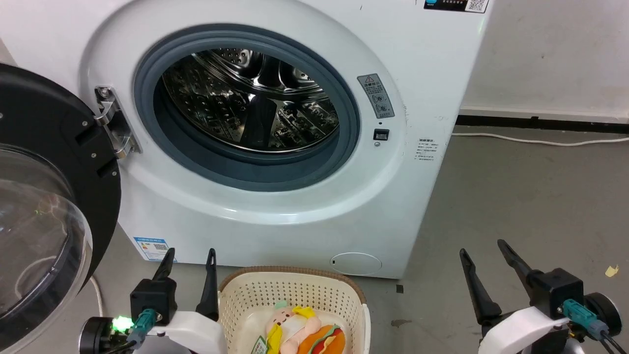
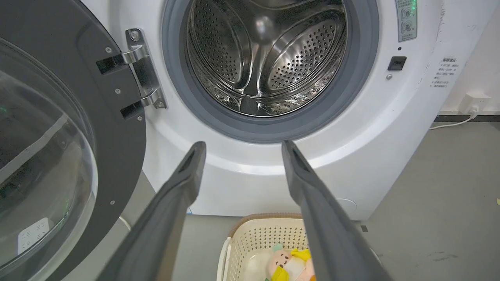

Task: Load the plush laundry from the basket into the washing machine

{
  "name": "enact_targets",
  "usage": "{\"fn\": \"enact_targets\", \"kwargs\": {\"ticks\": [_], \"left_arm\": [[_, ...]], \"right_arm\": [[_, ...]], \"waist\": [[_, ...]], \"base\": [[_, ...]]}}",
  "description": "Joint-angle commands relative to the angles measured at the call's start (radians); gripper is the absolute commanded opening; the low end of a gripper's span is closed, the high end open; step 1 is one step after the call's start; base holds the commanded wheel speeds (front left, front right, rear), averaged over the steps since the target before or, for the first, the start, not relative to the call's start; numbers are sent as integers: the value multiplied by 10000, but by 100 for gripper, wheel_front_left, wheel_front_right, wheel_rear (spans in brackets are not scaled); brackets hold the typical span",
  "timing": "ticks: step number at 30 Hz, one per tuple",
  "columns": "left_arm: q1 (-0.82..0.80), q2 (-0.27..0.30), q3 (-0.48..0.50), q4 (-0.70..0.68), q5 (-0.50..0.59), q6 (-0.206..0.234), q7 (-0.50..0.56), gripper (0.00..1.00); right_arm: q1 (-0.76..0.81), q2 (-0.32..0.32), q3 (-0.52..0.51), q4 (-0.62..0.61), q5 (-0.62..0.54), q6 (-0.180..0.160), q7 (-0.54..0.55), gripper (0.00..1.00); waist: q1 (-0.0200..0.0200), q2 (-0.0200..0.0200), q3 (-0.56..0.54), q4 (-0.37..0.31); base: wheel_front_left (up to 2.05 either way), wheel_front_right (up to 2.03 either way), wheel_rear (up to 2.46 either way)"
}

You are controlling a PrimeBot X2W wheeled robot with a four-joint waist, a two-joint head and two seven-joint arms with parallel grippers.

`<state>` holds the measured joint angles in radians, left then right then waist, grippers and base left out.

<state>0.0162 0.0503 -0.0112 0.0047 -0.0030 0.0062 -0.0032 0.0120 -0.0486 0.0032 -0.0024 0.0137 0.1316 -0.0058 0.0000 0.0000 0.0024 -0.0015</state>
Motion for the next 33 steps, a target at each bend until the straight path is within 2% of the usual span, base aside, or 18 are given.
{"fn": "enact_targets", "kwargs": {"ticks": [1,13,33], "left_arm": [[-18,0,-37,4,-27,43,-111,100],[-294,29,-340,410,-73,13,-361,100],[-1741,301,-990,2634,-72,-301,-562,100]], "right_arm": [[1,-1,-34,29,114,-1,-95,100],[-172,-2,-137,23,380,-1,-344,100],[-692,-5,-104,-251,1078,-3,-760,100]], "waist": [[1,0,17,-9],[1,0,540,-205],[1,0,2111,-930]], "base": [[0,0,0],[0,0,0],[0,0,0]]}}
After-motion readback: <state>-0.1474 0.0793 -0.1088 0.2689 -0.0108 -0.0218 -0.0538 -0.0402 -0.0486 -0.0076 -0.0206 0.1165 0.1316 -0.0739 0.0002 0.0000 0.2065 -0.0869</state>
